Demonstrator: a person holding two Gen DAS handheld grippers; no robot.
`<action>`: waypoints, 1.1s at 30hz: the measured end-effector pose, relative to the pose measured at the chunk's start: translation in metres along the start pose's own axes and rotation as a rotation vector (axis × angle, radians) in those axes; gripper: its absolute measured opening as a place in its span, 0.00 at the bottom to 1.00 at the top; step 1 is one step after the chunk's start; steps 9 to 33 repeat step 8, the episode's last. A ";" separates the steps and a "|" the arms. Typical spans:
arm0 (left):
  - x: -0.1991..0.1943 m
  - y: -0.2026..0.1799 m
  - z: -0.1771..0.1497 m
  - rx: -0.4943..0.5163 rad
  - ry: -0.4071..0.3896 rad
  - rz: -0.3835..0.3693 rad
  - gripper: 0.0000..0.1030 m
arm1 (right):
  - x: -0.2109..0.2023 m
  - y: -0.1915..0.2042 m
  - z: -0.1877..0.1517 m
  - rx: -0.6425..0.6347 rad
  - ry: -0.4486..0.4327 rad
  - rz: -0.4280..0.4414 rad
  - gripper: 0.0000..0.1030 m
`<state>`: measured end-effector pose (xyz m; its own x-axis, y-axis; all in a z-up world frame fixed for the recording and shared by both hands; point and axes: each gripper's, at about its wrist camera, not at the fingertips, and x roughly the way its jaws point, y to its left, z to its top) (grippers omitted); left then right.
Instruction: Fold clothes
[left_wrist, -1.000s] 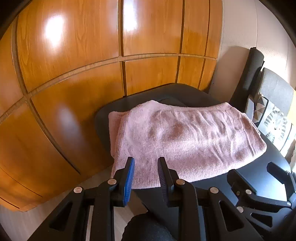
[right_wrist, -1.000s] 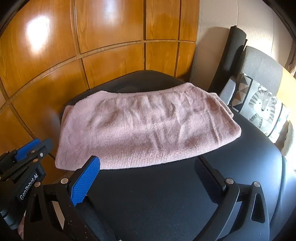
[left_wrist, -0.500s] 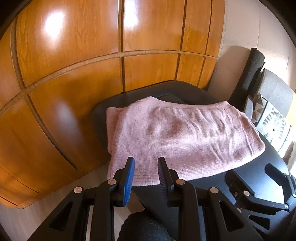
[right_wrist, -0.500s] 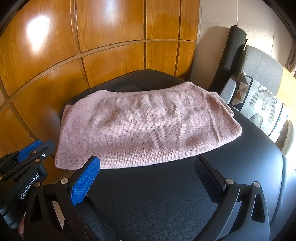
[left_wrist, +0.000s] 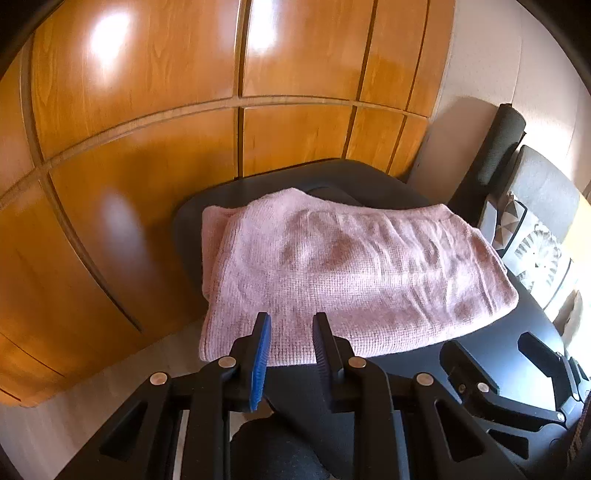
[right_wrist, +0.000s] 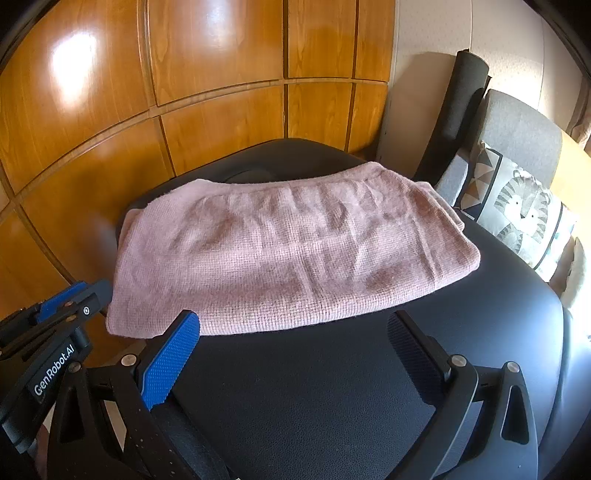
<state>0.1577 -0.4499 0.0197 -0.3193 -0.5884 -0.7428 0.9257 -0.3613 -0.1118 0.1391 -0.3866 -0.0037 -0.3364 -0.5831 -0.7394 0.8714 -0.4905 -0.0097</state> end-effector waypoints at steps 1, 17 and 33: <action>0.000 0.000 0.000 -0.001 -0.002 -0.001 0.23 | 0.000 -0.001 0.000 0.001 0.002 0.001 1.00; 0.000 0.003 -0.003 -0.012 -0.018 -0.007 0.19 | 0.003 -0.002 -0.002 0.009 0.010 0.003 1.00; 0.000 0.003 -0.003 -0.012 -0.018 -0.007 0.19 | 0.003 -0.002 -0.002 0.009 0.010 0.003 1.00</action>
